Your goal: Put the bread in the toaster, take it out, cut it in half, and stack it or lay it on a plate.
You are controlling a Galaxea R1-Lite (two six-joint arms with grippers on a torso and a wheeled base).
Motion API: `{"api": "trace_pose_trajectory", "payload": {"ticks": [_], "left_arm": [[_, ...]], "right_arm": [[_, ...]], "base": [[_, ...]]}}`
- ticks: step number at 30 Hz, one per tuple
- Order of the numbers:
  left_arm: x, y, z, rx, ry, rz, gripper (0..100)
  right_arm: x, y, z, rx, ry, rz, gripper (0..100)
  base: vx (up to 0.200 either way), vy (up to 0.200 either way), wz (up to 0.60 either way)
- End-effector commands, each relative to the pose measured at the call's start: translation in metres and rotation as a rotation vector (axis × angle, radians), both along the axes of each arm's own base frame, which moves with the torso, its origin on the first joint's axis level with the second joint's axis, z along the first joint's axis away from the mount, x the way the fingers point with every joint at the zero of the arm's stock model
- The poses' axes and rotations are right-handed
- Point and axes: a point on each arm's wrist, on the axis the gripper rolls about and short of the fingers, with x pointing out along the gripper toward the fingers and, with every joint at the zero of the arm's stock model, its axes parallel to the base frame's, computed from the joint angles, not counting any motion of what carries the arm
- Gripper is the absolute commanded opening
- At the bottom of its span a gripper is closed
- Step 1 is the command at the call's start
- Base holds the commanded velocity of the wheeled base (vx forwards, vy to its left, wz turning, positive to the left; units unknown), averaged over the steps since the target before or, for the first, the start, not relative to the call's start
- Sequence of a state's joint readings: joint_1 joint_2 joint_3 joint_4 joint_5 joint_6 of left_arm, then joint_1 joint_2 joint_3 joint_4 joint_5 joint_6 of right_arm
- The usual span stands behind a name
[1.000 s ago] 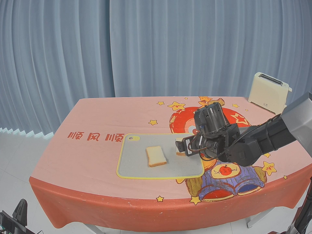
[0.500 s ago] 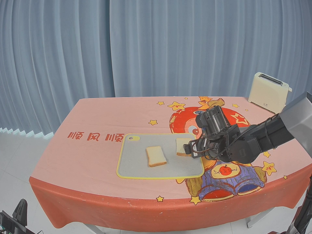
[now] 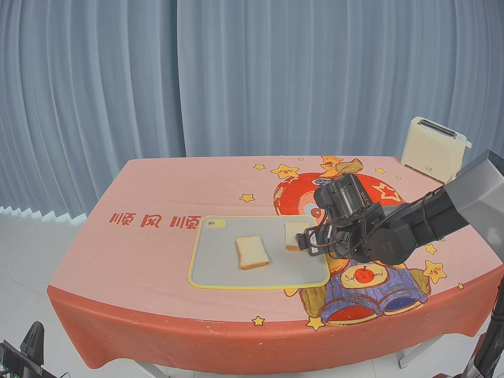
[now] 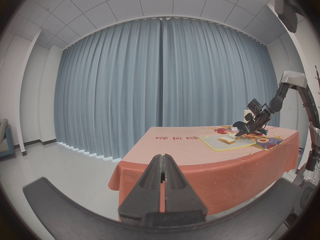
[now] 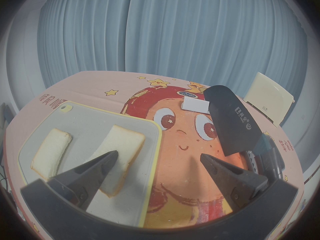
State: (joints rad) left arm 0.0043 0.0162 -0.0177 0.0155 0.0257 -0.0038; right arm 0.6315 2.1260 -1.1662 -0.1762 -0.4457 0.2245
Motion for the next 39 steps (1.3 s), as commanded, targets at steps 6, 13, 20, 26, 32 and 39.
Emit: {"api": "trace_pose_trajectory", "payload": {"ticks": [6,13,20,26,32,39], "left_arm": [[0.0,0.0,-0.004,-0.001,-0.003,0.001,0],[0.0,0.0,-0.004,-0.001,-0.003,0.001,0],[0.0,0.0,-0.004,-0.001,-0.003,0.001,0],[0.0,0.0,-0.004,-0.001,-0.003,0.001,0],[0.0,0.0,-0.004,-0.001,-0.003,0.001,0],[0.0,0.0,-0.004,-0.001,-0.003,0.001,0]], "right_arm": [[-0.002,0.006,-0.004,-0.006,0.01,0.018,0],[-0.002,0.007,-0.002,0.004,0.008,0.024,0],[-0.004,0.009,0.004,0.023,-0.013,0.029,0],[-0.011,0.01,0.027,0.067,-0.06,0.038,0],[-0.023,0.007,0.045,0.096,-0.09,0.049,0],[-0.051,-0.002,0.06,0.106,-0.101,0.076,0]], "base": [[0.0,0.0,0.0],[0.0,0.0,0.0],[0.0,0.0,0.0],[0.0,0.0,0.0],[0.0,0.0,0.0],[0.0,0.0,0.0]]}}
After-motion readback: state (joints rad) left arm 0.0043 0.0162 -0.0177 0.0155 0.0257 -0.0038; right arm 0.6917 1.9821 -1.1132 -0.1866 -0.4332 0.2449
